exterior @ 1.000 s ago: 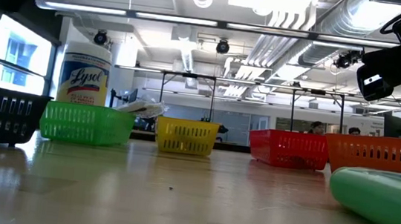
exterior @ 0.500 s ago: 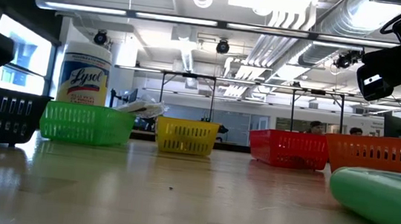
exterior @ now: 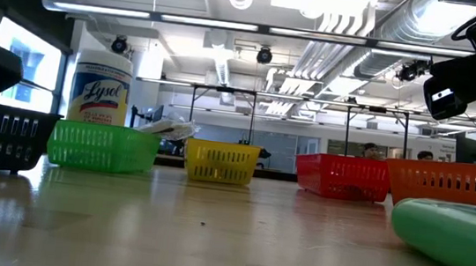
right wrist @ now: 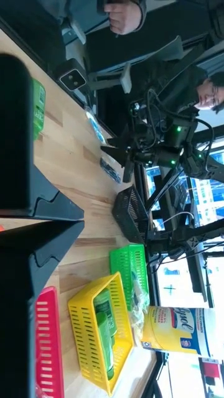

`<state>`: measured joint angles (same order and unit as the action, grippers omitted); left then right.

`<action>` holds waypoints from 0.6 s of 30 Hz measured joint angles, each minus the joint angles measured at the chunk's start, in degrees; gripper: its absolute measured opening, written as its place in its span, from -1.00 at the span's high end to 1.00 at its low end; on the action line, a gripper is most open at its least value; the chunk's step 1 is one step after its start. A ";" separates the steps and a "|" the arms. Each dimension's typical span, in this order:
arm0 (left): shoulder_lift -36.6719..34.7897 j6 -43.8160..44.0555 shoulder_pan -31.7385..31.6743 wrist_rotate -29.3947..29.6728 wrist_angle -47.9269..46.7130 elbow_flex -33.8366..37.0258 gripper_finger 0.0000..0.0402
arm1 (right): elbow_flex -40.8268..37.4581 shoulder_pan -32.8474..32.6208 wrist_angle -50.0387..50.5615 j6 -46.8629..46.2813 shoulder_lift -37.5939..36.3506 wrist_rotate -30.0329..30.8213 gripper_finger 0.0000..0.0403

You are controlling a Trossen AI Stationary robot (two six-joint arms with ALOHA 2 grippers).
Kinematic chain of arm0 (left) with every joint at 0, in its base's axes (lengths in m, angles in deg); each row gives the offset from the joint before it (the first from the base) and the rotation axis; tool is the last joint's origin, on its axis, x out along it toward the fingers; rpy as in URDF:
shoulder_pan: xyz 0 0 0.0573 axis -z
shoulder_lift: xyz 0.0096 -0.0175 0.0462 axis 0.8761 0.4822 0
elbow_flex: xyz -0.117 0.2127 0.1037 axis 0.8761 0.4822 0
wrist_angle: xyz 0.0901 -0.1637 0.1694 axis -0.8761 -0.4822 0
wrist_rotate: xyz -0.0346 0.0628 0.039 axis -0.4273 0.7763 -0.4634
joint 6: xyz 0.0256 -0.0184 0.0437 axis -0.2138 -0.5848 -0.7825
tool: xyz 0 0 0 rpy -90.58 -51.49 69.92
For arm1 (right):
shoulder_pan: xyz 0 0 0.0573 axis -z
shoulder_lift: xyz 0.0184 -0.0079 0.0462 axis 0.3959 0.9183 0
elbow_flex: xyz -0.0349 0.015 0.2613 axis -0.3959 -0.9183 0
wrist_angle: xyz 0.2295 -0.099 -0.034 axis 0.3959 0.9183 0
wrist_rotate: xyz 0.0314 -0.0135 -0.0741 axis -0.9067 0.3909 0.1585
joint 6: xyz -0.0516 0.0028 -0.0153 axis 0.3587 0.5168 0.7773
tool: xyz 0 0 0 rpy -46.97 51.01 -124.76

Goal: Pick & Place Travel size toiletries
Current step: Put the blue toothbrush into green basket

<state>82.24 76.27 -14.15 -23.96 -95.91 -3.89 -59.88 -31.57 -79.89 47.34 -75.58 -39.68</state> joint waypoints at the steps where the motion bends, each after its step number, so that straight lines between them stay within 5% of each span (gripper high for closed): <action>1: 0.02 0.02 -0.02 -0.03 -0.10 0.02 0.53 | 0.00 0.00 0.00 0.00 0.01 0.00 0.98; 6: -1.02 0.00 -0.22 -0.34 -0.32 0.17 0.93 | 0.00 0.00 0.00 0.00 0.00 -0.02 0.98; 18: -13.78 -9.23 -1.44 2.26 -3.16 0.44 0.95 | -0.01 0.00 -0.03 0.00 0.01 -0.03 0.98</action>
<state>68.47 67.04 -15.59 -21.70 -99.07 -3.46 -59.89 -31.57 -79.93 47.34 -75.57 -39.71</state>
